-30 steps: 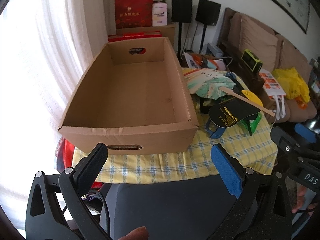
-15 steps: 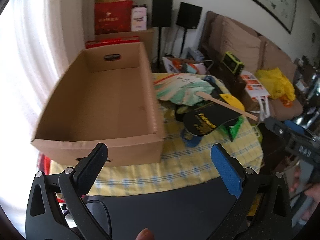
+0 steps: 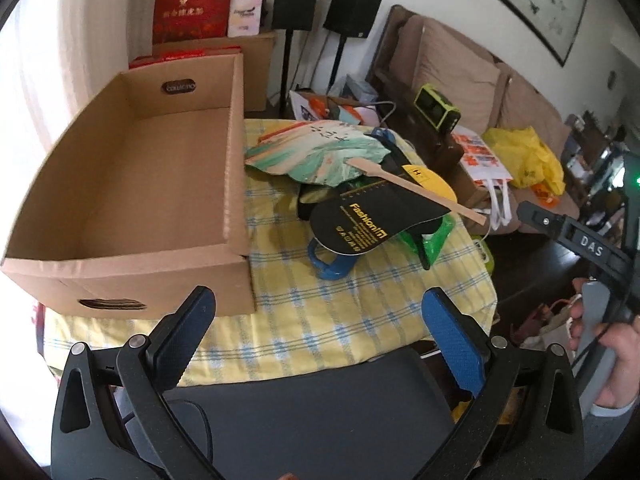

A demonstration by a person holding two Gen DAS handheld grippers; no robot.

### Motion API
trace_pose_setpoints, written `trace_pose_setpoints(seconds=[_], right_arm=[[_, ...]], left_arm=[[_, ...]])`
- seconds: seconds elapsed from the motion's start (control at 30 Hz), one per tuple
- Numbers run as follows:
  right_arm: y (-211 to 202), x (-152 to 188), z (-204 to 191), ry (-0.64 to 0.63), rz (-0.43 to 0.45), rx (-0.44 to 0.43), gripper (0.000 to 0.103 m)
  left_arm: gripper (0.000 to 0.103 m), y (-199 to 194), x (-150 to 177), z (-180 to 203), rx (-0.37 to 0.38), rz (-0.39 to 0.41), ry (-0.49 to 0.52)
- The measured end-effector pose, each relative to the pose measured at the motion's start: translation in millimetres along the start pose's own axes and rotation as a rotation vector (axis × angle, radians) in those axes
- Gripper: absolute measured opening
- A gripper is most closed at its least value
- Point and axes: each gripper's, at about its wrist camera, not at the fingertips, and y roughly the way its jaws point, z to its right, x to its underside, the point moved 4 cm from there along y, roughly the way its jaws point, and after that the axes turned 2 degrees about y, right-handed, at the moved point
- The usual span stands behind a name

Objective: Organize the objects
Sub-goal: 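Reach the left gripper down to the black Fashion insole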

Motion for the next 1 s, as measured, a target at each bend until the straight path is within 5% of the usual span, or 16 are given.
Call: trace_pose_setpoints(seconds=[0.27,0.53,0.67,0.87,1.0], right_arm=[[18,-10,17,0.020,-0.029,-0.009,0.097],[49,-24,28,0.103,-0.093,-0.125,0.077],[65,-29,26,0.137,-0.112,-0.163,0.066],[98,-30,30,0.240,-0.180,-0.256,0.054],[111,-31,32,0.300,-0.189,-0.296,0.044]], left_arm=[[0.103,15,3,6,0.136,0.011,-0.139],[0.103,45,3,7,0.245,-0.043,-0.342],[0.092,63,5,5,0.274,-0.053,-0.426],[0.091,75,5,3,0.264,-0.031,-0.520],[0.077,89,3,4,0.284,-0.055,-0.590]])
